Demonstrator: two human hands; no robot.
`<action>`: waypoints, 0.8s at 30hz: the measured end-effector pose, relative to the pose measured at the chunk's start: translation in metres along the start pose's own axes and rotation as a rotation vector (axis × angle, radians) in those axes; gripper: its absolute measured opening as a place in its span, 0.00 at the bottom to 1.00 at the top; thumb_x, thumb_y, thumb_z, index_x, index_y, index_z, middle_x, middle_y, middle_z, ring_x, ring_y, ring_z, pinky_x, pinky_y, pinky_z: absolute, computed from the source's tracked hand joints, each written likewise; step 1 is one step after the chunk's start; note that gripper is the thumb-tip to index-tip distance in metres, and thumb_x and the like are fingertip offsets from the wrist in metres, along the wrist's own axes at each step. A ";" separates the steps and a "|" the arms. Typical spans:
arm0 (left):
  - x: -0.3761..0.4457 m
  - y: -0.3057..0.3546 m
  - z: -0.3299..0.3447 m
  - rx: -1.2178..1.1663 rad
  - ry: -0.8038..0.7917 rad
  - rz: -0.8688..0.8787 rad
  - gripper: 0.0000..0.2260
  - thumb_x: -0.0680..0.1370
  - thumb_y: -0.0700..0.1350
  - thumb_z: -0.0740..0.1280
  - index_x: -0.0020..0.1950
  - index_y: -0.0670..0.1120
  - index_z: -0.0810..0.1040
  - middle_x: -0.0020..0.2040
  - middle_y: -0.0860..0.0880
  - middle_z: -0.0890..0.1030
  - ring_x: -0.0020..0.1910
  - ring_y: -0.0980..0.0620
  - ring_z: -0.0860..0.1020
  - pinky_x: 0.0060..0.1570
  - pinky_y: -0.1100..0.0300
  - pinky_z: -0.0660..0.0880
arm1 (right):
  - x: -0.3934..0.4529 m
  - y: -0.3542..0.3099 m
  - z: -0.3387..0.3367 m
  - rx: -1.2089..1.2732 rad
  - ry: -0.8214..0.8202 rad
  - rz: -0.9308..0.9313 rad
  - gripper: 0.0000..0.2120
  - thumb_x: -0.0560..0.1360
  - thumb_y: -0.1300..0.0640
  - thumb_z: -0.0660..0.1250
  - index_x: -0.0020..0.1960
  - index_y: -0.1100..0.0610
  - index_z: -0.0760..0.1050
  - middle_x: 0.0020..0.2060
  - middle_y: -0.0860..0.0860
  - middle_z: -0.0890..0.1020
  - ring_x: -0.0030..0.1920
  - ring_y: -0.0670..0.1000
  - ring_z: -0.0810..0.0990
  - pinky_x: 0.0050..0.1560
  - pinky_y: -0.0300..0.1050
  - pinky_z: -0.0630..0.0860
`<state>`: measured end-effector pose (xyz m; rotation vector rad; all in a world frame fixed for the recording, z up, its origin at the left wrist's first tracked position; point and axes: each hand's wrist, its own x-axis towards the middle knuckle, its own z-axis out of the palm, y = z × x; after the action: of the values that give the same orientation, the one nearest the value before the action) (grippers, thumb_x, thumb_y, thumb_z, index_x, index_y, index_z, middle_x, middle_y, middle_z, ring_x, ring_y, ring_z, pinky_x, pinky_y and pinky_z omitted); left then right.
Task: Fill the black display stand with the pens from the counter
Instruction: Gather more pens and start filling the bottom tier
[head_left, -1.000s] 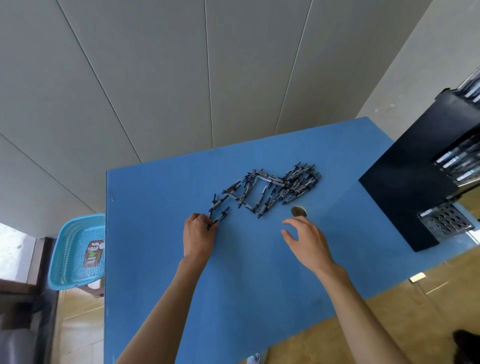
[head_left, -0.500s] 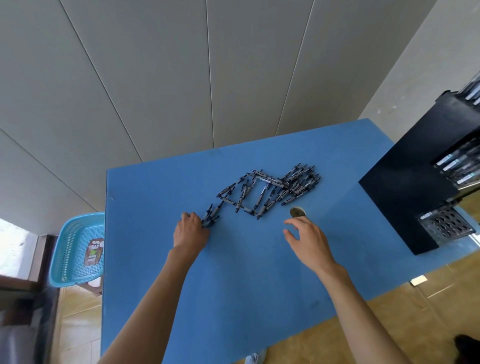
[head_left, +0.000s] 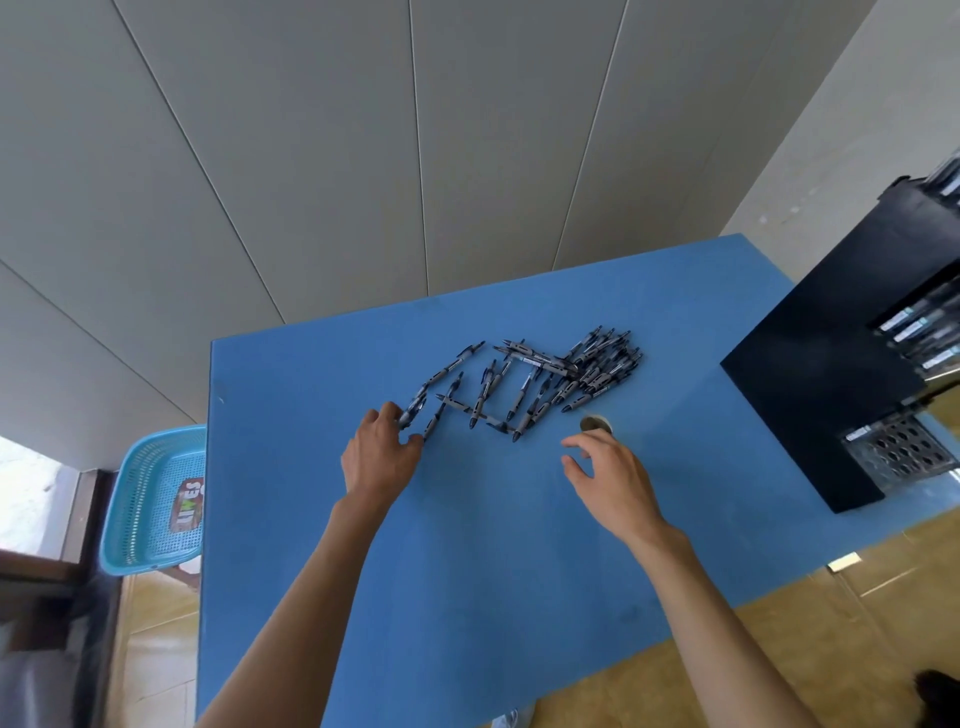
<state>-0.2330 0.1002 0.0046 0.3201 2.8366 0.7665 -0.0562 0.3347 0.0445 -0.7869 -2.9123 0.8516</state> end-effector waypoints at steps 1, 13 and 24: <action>0.005 0.004 0.003 0.001 -0.008 0.054 0.11 0.78 0.47 0.69 0.59 0.49 0.75 0.50 0.50 0.73 0.41 0.45 0.75 0.35 0.56 0.68 | 0.001 0.001 -0.001 0.000 0.004 -0.002 0.11 0.81 0.53 0.65 0.62 0.53 0.78 0.60 0.47 0.79 0.56 0.51 0.80 0.56 0.48 0.76; 0.045 0.040 0.035 0.177 -0.112 0.355 0.13 0.76 0.50 0.76 0.58 0.48 0.81 0.61 0.50 0.75 0.47 0.43 0.79 0.34 0.56 0.67 | -0.002 0.021 -0.012 0.005 0.035 0.022 0.12 0.81 0.54 0.65 0.63 0.53 0.78 0.62 0.46 0.78 0.58 0.49 0.79 0.61 0.49 0.74; 0.013 0.038 0.024 0.214 -0.295 0.413 0.08 0.78 0.54 0.70 0.48 0.50 0.79 0.43 0.53 0.77 0.43 0.48 0.77 0.34 0.57 0.66 | 0.000 0.026 -0.011 0.012 0.012 0.017 0.12 0.81 0.53 0.64 0.63 0.53 0.79 0.62 0.46 0.78 0.59 0.50 0.79 0.61 0.49 0.75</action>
<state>-0.2335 0.1470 0.0020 0.9858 2.5970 0.4297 -0.0430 0.3591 0.0412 -0.8144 -2.8914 0.8620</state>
